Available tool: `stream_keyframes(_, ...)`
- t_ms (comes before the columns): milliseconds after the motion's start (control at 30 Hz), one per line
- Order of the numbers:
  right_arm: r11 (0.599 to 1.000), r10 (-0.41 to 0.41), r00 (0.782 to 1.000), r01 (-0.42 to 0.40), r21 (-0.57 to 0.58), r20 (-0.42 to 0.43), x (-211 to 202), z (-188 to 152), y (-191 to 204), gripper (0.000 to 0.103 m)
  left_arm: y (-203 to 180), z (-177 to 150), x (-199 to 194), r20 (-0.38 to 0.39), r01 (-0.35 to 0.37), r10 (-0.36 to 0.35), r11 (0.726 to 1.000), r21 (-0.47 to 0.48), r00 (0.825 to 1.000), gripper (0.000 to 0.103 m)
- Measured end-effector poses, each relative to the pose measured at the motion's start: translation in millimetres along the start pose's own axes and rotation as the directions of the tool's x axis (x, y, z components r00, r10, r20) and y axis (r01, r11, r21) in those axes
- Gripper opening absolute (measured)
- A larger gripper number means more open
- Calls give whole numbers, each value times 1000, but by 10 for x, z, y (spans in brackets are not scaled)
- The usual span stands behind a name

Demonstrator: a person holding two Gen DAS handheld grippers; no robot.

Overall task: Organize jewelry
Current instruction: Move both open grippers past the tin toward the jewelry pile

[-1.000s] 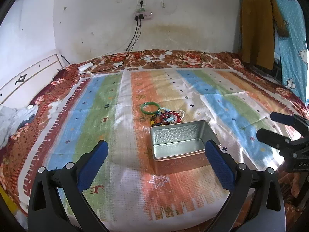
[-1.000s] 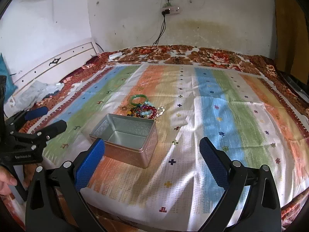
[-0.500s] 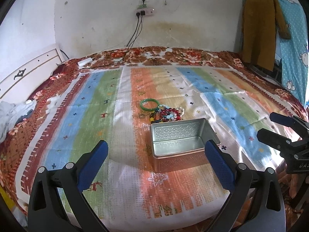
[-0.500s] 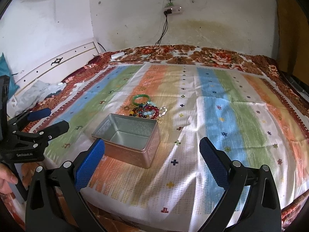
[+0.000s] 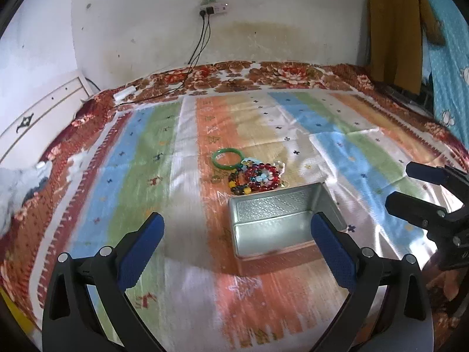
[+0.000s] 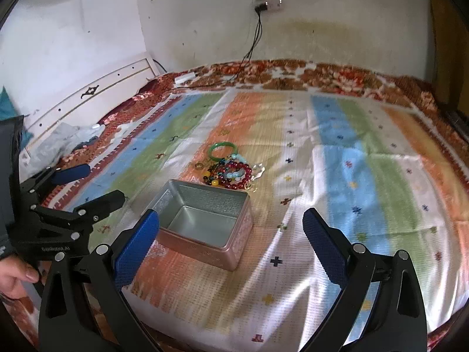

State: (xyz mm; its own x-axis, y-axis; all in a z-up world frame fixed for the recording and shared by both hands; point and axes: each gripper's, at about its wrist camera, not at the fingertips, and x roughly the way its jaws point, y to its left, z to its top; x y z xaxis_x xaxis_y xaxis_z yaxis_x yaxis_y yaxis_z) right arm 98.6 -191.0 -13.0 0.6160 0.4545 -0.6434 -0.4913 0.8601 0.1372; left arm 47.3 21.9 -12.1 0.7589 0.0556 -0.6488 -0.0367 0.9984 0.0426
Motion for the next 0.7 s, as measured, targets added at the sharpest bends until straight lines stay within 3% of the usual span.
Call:
stream_keyframes(300,997,-65,998,65,-27,-1,181,171,-38,99,158,217,177,-10,0,-1,999,-48,1000,98)
stream_keyframes(700,996,-88,996,87,-28,-29,468,380,-182,99,311,411,452,-41,-30,28,998,-58,999,98)
